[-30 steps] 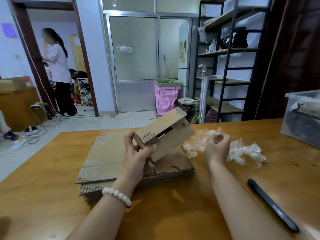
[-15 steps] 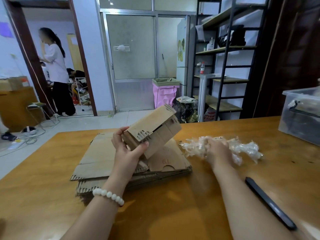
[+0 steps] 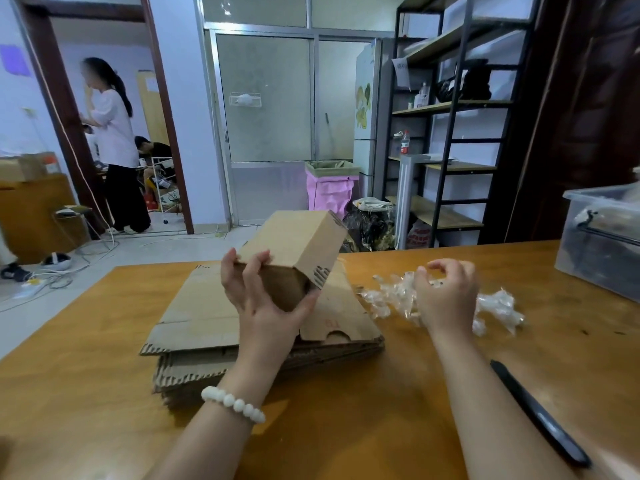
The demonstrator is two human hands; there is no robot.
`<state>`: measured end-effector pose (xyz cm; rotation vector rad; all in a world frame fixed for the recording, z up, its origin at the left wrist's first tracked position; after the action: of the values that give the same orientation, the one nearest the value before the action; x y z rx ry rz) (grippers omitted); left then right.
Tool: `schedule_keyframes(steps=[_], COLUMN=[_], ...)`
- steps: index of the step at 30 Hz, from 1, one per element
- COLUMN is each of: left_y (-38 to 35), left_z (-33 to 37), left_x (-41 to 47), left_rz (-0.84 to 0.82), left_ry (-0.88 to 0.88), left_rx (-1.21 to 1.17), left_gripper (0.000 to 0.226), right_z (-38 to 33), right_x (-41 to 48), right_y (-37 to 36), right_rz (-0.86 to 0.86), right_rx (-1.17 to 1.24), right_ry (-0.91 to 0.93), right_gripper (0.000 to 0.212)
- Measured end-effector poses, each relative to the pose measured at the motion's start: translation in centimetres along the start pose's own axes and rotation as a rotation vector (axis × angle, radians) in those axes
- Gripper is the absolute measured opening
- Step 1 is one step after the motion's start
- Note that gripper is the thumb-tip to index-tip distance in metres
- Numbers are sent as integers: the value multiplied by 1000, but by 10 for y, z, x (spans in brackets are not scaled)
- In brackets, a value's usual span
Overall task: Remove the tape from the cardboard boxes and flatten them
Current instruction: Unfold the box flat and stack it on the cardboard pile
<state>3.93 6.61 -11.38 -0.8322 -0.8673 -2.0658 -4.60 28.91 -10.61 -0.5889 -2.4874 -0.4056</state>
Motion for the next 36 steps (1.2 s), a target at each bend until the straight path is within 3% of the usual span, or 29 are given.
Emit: schedule_keyframes(steps=[1,5,7,11,13,16,20,22,28,31,32,35,36], left_y=[-1,2,5,13,12,7,11,12,13,11,10,11,10], left_z=[1,7,6,4,4,1,1,-2,-10,-8,-9,-15,-17], left_x=[0,-1,-3,0,3,6,7,9,21,17,17,17,17], left_rz=[5,-103,-161,-202,-215,-318,-382,-429,-532,-430,-371,-278,-278], left_ry=[-10,-9,10,288,468,639,642,603,572,573,582,585,590], left_rx=[52,83,79,-201,-240,-237,-270,-274,-323,-364,-366,-316,-324], left_gripper=[86,108,105,81,65,61,71,85,98,75,69,66,56], right_z=[-3,-29,-39,-43,-44,-43,-42,-41,-38,-29,-29,-30,-30], right_x=[-5,-39,-53,-59,-59,-59,-56,-53,-44,-40,-40,-42,-43], right_y=[-4,-30,-39,-39,-39,-46,-52,-51,-46,-48,-49,-48,-47], right_rz=[-91,-660,-801,-770,-760,-758,-798,-806,-932,-852,-829,-704,-685], right_rx=[26,226,366,483,414,225,178,183,323,348,347,380,350], right_ry=[62,160,87,-96,-115,-115,-198,-221,-337,-398,-410,-384,-360], right_gripper=[1,17,26,46,47,58,65,57,41,92,98,79,74])
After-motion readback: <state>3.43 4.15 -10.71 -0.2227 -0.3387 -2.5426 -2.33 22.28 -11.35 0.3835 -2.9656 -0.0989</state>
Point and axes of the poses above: each hand's wrist, its own x-axis towards the middle knuckle, its own y-axis out of the back of the hand, z = x × y, the point moved 1 cm from there along x, towards the middle knuckle, and after that the axes turned 13 degrees about x, right-handed, at the moved point
